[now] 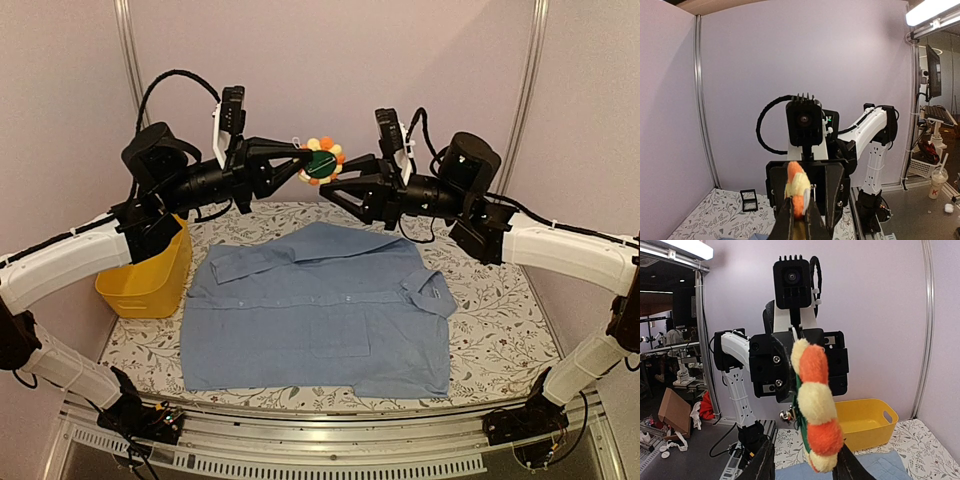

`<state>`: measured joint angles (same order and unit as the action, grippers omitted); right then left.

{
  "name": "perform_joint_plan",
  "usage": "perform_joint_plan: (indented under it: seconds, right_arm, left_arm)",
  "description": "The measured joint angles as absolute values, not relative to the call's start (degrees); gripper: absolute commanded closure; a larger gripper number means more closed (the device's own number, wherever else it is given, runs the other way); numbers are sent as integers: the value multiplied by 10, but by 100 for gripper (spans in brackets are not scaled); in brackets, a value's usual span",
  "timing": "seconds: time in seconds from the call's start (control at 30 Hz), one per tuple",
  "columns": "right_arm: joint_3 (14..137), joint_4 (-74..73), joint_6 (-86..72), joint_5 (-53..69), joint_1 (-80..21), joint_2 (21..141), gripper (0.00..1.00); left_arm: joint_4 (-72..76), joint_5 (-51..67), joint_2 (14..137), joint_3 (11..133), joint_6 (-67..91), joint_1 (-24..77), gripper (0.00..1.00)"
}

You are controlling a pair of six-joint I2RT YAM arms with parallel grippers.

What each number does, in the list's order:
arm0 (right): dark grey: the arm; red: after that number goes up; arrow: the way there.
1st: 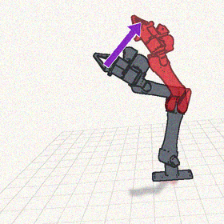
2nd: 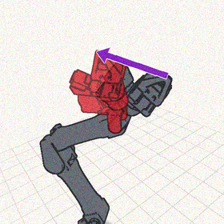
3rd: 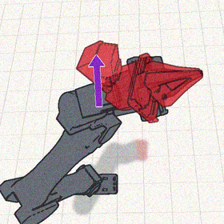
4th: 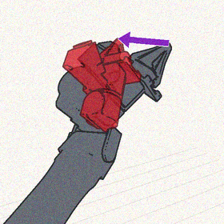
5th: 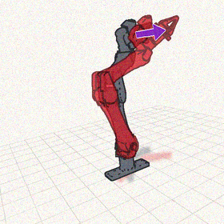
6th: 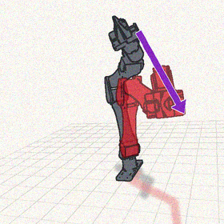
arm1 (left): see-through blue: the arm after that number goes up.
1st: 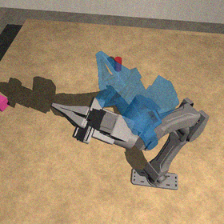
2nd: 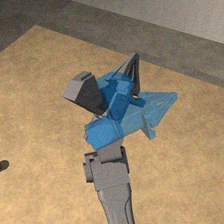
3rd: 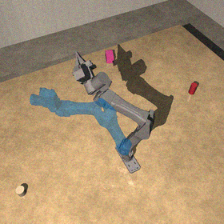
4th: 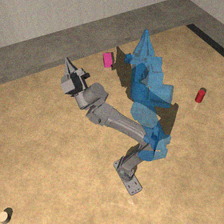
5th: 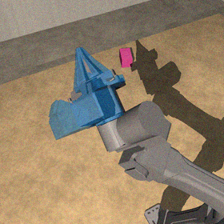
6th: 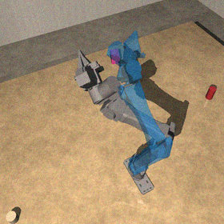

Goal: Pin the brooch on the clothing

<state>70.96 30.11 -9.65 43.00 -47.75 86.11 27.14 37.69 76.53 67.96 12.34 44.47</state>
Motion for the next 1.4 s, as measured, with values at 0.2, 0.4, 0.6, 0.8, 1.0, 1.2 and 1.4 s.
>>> perform_joint_plan:
  seconds: [0.2, 0.4, 0.6, 0.8, 1.0, 1.2, 1.4]
  right_arm:
    - [719, 303, -95, 429, -477, 861, 79]
    - [727, 306, -96, 430, -476, 861, 100]
    - [728, 309, -99, 438, -476, 861, 100]
    - [754, 262, -96, 438, -472, 862, 100]
    - [816, 46, -29, 444, -440, 847, 100]
    - [894, -213, 87, 414, -435, 844, 100]
    - [951, -349, 142, 404, -435, 848, 100]
  left_arm:
    - [272, 383, 767, 680, 130, 445, 100]
    - [281, 390, 772, 680, 136, 446, 100]
    - [284, 392, 772, 680, 137, 446, 94]
    - [253, 385, 770, 680, 111, 446, 28]
    - [133, 355, 728, 686, 36, 433, 23]
    - [20, 359, 722, 739, -20, 429, 27]
    - [-65, 383, 771, 758, -46, 434, 30]
